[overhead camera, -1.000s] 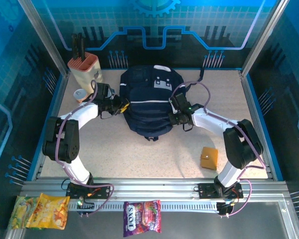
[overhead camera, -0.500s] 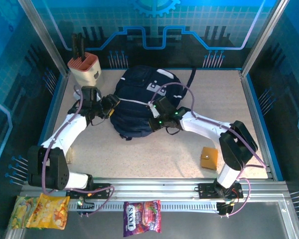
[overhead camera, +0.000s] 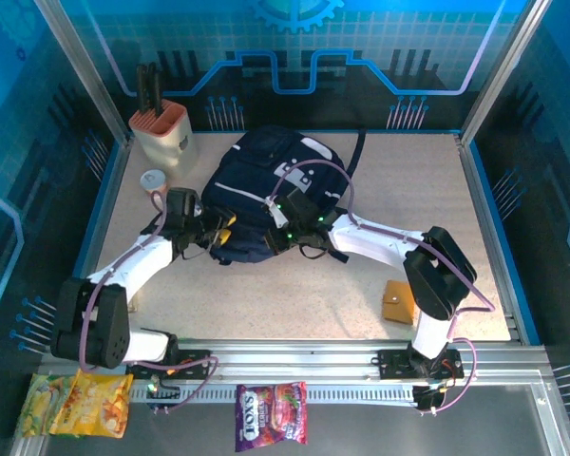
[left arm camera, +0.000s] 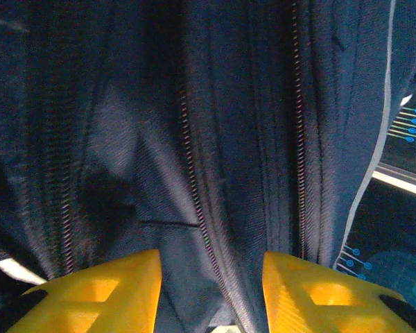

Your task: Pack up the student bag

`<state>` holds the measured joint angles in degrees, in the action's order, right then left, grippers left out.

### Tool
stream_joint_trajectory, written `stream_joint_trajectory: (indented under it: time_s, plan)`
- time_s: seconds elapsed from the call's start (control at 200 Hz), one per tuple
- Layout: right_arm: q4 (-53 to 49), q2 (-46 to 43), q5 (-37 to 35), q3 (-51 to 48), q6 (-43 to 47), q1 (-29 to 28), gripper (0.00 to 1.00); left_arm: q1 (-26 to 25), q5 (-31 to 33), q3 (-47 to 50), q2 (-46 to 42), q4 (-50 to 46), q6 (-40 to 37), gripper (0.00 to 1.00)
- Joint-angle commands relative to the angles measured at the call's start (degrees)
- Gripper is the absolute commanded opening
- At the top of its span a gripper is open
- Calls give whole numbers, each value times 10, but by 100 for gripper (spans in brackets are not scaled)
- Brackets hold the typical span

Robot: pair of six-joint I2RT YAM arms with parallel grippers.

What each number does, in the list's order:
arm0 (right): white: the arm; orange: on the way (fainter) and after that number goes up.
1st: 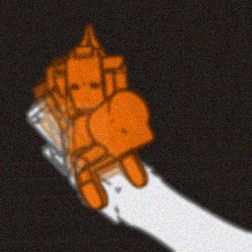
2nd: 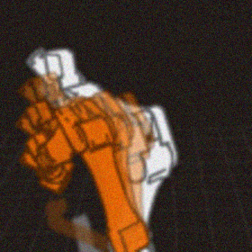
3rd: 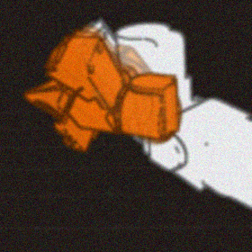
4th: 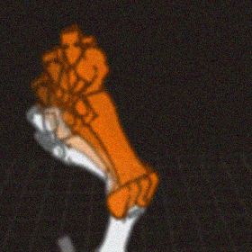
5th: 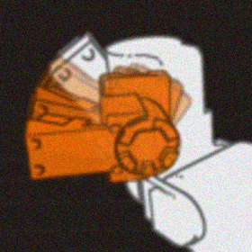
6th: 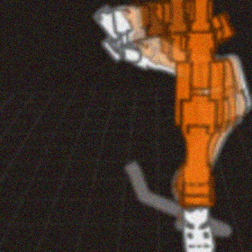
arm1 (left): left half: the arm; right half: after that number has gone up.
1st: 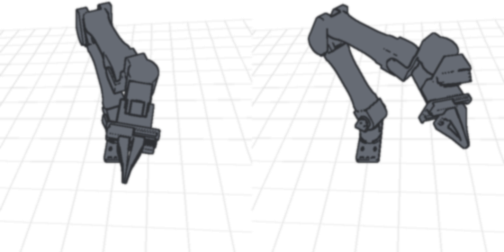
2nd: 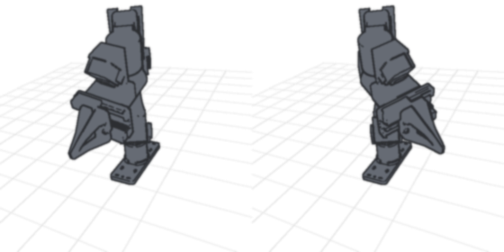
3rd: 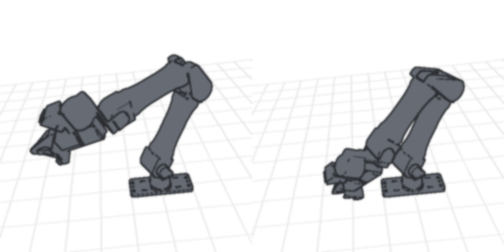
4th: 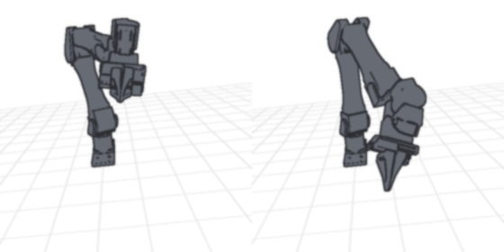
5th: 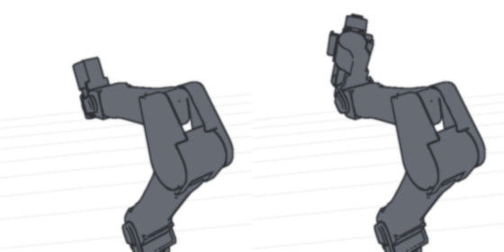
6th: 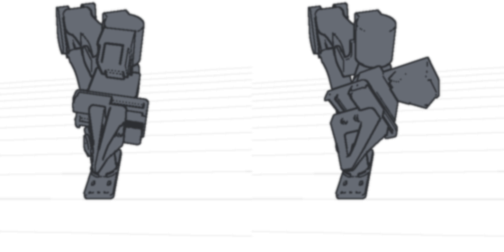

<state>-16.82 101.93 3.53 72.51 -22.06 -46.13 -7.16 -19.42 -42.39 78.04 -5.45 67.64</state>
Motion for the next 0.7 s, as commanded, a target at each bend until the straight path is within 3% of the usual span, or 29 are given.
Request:
stream_joint_trajectory:
  time_s: [0.0, 0.15, 0.44, 0.695]
  plan:
    - [13, 5, 31, 20, -3, -17, 0, -6, -10, -16, 24, 45, 17, 40]
    - [9, 2, 21, 15, -3, -18, 0, -23, 10, -34, 49, 47, -2, 35]
    - [-14, -37, -86, -56, 31, -5, 0, -26, 41, -47, 50, 24, -34, 0]
    - [-30, -63, -119, -87, 38, 88, 0, -25, 31, -52, 46, 12, -51, 0]
